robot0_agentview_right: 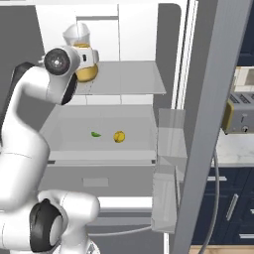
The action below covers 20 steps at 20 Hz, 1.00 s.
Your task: Move the lemon and lemon wedge from the top shelf to the second highest shelf to make space. Then, place the pitcher from the counter on the cleared top shelf.
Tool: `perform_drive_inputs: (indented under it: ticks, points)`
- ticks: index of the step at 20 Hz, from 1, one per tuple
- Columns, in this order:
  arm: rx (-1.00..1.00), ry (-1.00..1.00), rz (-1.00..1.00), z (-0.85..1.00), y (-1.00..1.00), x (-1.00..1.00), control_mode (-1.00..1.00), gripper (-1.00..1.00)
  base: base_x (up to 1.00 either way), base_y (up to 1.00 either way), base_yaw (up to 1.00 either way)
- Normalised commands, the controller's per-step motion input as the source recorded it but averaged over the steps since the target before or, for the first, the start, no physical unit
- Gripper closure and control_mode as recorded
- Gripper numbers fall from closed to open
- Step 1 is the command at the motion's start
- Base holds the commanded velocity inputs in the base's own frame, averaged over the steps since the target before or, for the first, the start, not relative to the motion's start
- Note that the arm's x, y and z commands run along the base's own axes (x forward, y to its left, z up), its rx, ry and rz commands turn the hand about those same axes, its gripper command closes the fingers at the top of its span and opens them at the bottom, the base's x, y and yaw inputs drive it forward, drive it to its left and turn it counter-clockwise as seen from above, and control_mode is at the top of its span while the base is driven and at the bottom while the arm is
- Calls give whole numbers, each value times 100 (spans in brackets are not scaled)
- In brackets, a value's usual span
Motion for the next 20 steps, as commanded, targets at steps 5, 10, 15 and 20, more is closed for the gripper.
perform_drive_inputs:
  ticks: [5, 10, 15, 20]
  points:
    - [0, 0, 0, -7, 0, 91, -100, 100, 0, 0, 0]
    - [0, 0, 0, -23, 0, 88, -100, 100, 0, 0, 0]
    - [0, 0, 0, -37, 0, 72, -100, 100, 0, 0, 0]
    - [0, 0, 0, -31, 0, 59, -100, 100, 0, 0, 0]
